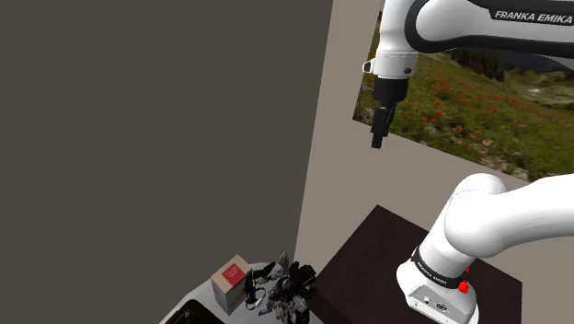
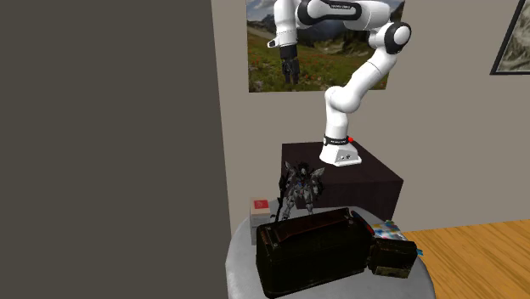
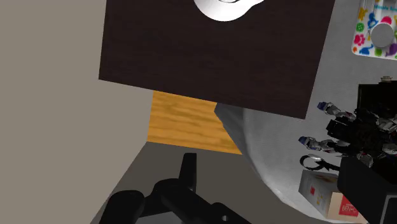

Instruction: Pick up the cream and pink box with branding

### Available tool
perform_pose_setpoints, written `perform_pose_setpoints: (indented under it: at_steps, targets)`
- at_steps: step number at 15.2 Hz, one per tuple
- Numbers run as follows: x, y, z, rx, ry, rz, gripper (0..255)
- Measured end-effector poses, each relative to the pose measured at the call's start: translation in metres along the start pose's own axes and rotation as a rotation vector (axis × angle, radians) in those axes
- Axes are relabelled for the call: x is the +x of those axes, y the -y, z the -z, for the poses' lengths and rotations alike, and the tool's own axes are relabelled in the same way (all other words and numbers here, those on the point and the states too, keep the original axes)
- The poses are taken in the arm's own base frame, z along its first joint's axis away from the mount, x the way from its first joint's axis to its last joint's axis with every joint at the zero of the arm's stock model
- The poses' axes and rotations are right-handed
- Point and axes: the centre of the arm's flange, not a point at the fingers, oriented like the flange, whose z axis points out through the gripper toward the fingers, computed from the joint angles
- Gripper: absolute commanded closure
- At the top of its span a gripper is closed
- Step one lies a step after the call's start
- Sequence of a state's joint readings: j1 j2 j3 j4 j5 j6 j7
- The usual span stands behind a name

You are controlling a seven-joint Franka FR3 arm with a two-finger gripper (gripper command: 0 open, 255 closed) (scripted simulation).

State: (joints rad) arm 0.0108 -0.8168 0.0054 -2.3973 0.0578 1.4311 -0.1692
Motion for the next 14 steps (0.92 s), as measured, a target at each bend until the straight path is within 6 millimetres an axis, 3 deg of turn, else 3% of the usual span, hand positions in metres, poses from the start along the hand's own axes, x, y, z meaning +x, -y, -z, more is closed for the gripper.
perform_pose_setpoints:
  at_steps: [2,9,14]
  targets:
    - [0.005,0.002,-0.004,-0.004,0.001,0.013,0]
    - [0.068,0.032,-0.050,-0.052,0.009,0.188,0]
    - [0.114,0.067,-0.096,-0.090,0.014,0.323,0]
